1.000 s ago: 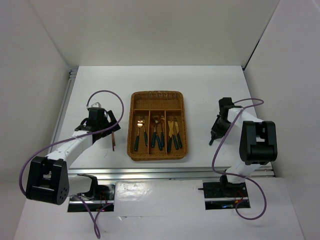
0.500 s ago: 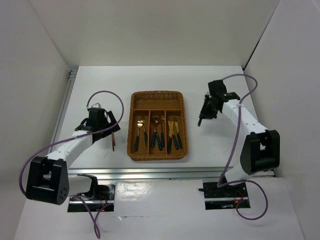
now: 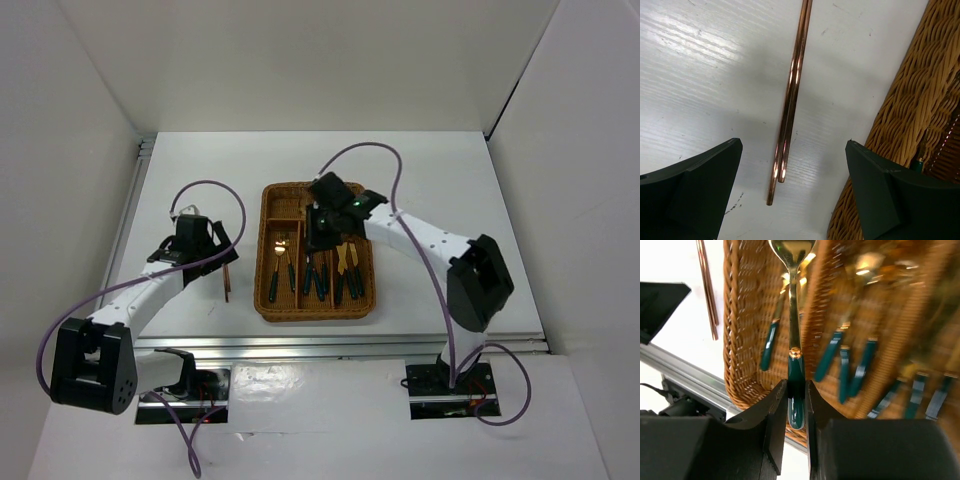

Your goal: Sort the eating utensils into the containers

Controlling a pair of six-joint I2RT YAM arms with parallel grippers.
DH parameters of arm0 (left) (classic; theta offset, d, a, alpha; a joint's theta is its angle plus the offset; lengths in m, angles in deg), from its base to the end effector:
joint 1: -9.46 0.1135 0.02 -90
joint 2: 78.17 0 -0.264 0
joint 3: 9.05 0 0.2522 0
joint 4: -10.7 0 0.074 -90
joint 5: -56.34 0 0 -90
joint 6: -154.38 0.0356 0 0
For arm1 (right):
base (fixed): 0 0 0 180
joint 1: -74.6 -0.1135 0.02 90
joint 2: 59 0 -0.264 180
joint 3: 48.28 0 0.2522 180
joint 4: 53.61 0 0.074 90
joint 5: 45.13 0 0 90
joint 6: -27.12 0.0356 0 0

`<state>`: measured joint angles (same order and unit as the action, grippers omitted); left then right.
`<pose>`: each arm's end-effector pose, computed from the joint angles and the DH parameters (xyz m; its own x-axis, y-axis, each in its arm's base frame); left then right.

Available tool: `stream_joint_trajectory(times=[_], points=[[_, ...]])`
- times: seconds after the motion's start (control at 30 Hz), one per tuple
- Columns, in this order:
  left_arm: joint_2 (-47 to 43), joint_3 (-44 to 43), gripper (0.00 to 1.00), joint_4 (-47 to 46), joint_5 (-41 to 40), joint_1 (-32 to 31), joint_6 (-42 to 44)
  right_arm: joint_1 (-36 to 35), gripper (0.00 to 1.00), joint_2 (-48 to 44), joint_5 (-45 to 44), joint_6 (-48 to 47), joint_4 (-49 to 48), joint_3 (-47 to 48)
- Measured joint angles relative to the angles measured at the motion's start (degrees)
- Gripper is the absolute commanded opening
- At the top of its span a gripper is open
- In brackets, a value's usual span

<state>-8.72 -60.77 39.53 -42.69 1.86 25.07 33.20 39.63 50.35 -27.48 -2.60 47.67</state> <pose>0.2412 -0.0265 0.2046 -0.5718 -0.5549 -0.6042 -0.4377 0.8293 -0.3474 0.2800 0.2514 0.2745 -0.8986 -0.0235 -0.4381 -0.2210 0.8869 0.4058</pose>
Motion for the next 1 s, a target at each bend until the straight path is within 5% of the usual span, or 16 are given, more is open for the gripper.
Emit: stream_joint_trajectory(times=[0.47,1.0], points=[[-1.5,0.0,1.00,0.4,-1.4,2.4,-0.2,-9.2,0.11,8.0,-1.8,9.1,-5.5,3.0],[-1.5,0.7,1.00,0.0,-1.4,2.6,-0.2,-9.0,0.43,14.4,-1.7,11.0,-6.7,3.4]])
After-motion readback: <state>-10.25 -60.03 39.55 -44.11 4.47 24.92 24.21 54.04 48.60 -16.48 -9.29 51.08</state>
